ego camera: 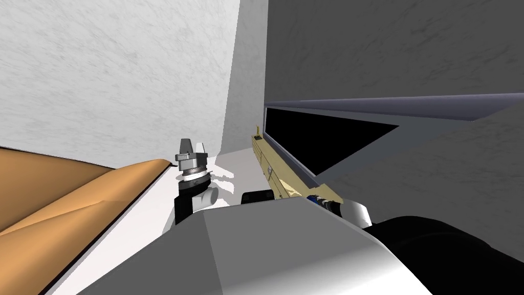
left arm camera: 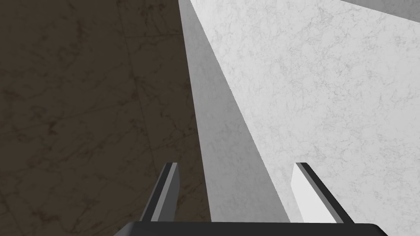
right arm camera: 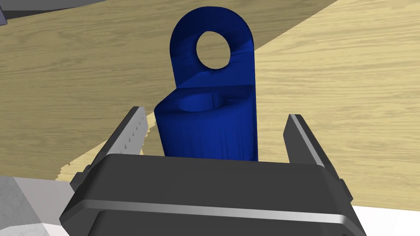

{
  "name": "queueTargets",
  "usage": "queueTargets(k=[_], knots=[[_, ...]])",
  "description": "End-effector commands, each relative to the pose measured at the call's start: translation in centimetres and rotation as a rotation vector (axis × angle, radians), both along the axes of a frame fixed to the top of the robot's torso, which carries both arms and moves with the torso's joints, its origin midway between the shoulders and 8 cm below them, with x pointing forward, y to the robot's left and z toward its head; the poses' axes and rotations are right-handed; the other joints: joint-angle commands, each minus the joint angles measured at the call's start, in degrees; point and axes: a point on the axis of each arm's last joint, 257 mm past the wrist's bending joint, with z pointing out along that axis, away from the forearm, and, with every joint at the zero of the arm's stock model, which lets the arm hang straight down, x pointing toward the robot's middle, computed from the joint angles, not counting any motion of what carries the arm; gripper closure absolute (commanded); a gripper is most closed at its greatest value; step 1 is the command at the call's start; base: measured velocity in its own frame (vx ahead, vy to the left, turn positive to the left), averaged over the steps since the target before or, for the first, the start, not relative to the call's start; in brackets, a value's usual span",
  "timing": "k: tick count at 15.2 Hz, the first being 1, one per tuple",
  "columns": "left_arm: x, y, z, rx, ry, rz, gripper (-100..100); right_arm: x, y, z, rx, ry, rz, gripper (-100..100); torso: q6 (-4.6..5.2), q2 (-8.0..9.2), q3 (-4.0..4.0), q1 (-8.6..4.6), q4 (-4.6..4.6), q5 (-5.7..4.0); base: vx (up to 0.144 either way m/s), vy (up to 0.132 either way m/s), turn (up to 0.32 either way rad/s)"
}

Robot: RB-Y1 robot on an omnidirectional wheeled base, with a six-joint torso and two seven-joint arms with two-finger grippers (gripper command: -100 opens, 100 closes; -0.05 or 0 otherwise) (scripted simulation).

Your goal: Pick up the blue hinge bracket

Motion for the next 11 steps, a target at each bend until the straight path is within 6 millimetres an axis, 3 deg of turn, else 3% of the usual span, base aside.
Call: queueTargets(k=[1,5,8,11], knots=[[0.0,0.0,0.0,0.000,0.000,0.000,0,0.0,0.0,0.0,0.000,0.000,0.000,100,0.00,0.00,0.00,0.00,0.00,0.00,0.000,0.000,0.000],[0.0,0.0,0.0,0.000,0.000,0.000,0,0.3,0.0,0.1,-0.001,-0.005,0.003,100,0.11,0.08,0.02,-0.17,-0.04,-0.15,0.002,0.000,0.008],[0.0,0.0,0.0,0.000,0.000,0.000,0,0.9,-0.6,1.7,-0.001,0.002,-0.004,100,0.09,0.09,0.03,-0.20,-0.03,-0.08,-0.006,-0.010,0.027],[0.0,0.0,0.0,0.000,0.000,0.000,0,1.0,-0.6,1.9,-0.001,0.001,-0.004,100,0.11,0.17,0.07,-0.12,-0.02,-0.06,-0.023,0.002,0.011]])
